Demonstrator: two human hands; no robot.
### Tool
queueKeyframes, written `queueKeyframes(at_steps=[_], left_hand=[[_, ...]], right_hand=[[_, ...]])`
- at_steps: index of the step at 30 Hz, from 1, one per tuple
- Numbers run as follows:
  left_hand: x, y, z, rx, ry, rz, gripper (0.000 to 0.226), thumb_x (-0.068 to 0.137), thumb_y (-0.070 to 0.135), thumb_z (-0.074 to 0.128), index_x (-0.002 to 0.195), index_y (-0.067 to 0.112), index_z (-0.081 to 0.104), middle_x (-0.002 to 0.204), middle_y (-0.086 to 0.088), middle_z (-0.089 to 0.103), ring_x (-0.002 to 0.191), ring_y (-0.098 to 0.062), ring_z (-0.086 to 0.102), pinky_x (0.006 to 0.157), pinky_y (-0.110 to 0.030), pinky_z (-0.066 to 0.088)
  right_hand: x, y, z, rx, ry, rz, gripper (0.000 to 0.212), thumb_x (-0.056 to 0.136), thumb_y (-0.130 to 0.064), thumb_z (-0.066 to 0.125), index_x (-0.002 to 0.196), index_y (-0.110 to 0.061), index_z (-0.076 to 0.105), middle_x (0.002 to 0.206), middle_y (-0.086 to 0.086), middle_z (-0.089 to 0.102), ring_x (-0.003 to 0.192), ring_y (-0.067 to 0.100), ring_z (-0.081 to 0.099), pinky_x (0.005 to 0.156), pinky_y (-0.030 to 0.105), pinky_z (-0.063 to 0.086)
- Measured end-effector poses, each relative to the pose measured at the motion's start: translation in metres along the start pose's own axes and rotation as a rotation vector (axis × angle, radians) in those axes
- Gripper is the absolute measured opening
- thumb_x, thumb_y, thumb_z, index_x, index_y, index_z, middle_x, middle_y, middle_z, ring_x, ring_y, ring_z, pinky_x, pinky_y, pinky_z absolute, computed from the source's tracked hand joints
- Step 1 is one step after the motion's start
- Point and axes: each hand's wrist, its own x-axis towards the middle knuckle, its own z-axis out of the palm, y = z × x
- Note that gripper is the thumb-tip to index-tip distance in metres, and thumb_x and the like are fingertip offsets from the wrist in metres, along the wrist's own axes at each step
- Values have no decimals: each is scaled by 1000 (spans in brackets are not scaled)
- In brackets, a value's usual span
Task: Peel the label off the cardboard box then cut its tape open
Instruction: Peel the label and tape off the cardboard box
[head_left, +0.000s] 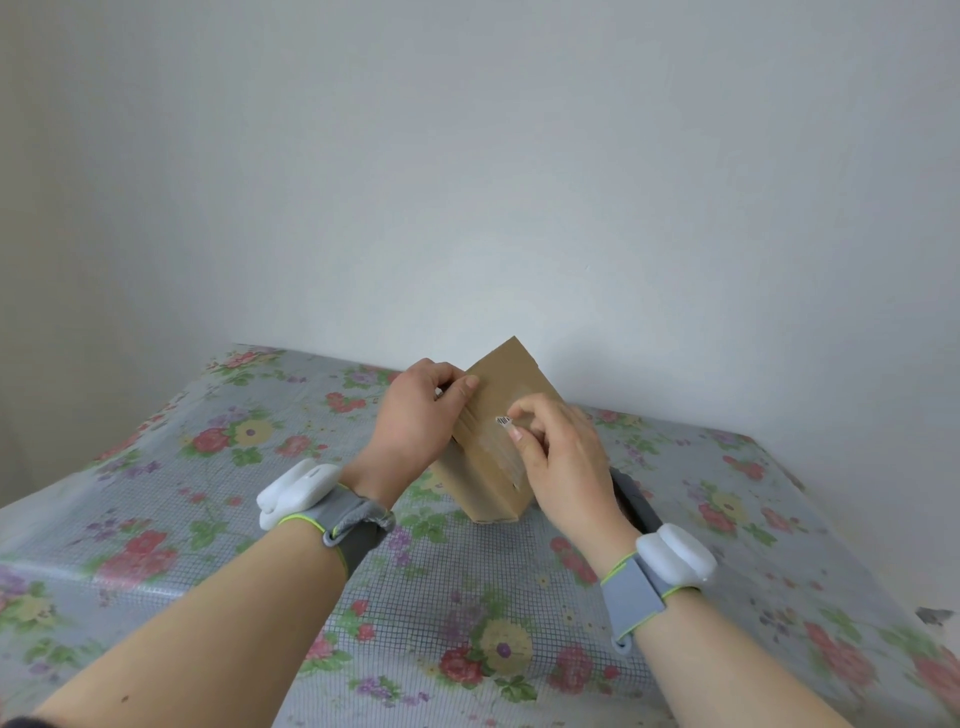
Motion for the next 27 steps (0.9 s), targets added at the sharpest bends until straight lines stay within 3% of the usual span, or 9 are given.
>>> queueKeyframes(at_steps=[8,12,16,20,24,27], left_hand=[[1,1,3,10,-4,5,26,94,33,54,89,12,69,88,1,57,73,-8,51,63,-23,41],[1,1,0,-12,4,-11,26,95,32,53,90,12,69,89,1,58,73,-5,51,62,-20,40],[0,3,1,-8,-17,-10,27,94,33,54,90,11,69,91,-2,59,75,-12,52,66,-25,42],[0,3,1,-8,-9,-4,27,94,32,54,90,11,69,90,-1,59,74,-12,52,65,-24,41],[0,4,1,-1,-23,8,27,94,32,53,91,10,69,89,0,57,72,-8,50,67,-24,41],[0,7,4,8,-35,28,26,94,31,54,90,11,69,86,2,55,73,-11,49,69,-29,41]], right_hand=[[4,4,1,-63,-53,-26,10,94,-27,52,88,-19,49,66,-21,37,78,16,45,73,35,41],[-3,7,1,-85,-57,-26,11,94,-20,51,84,-17,46,77,-12,46,79,19,45,74,38,42],[-12,7,2,-17,2,34,6,93,-19,53,99,-21,52,81,-19,50,85,15,46,75,34,40],[-11,7,2,-67,-3,-17,14,94,-20,51,107,-25,55,94,-8,64,89,20,50,77,34,43],[-8,8,3,-104,-8,-35,4,94,-22,51,98,-21,54,82,-10,61,81,21,49,72,34,42],[-2,10,-3,-105,-56,-52,6,96,-23,48,93,-18,50,70,-18,44,76,20,46,66,31,35]])
